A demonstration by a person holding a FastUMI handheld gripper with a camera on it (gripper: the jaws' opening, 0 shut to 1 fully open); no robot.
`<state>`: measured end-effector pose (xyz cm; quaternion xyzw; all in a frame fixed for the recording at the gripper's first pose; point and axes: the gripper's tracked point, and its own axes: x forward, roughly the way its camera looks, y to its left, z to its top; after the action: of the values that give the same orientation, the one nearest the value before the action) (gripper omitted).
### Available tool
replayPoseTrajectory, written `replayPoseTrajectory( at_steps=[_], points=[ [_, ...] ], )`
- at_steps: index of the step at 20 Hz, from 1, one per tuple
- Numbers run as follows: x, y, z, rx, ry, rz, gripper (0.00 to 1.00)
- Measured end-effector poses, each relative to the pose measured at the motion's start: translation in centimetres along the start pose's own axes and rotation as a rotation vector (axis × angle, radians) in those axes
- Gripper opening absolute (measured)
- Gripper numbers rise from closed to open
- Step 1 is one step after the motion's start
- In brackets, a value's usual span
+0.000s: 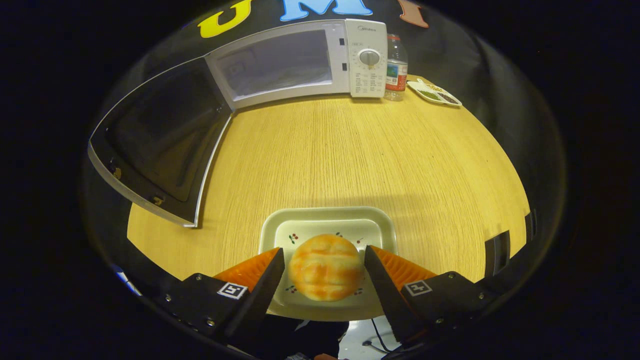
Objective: Open the microwave, put the food inside, and close the microwave door.
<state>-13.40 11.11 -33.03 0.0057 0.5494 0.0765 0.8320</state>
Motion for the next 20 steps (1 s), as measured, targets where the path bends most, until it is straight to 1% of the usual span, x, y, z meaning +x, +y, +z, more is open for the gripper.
replayPoseTrajectory(
  at_steps=[2,4,5,7,9,12,15,20],
  points=[
    [0.5,-0.1,-0.8,-0.021,0.034,-0.015,0.98],
    [0.6,0.0,-0.7,-0.044,0.036,-0.029,0.99],
    [0.6,0.0,-0.9,-0.047,0.045,-0.038,0.96],
    [0.5,0.1,-1.0,-0.03,0.063,-0.046,0.87],
    [0.3,0.2,-0.5,0.028,0.058,-0.042,0.74],
    [-0.6,1.3,0.9,0.134,0.03,0.012,0.74],
    [-1.6,3.3,4.4,0.224,-0.039,0.108,0.73],
    [-3.4,6.5,11.3,0.23,-0.203,0.219,0.73]
  ],
)
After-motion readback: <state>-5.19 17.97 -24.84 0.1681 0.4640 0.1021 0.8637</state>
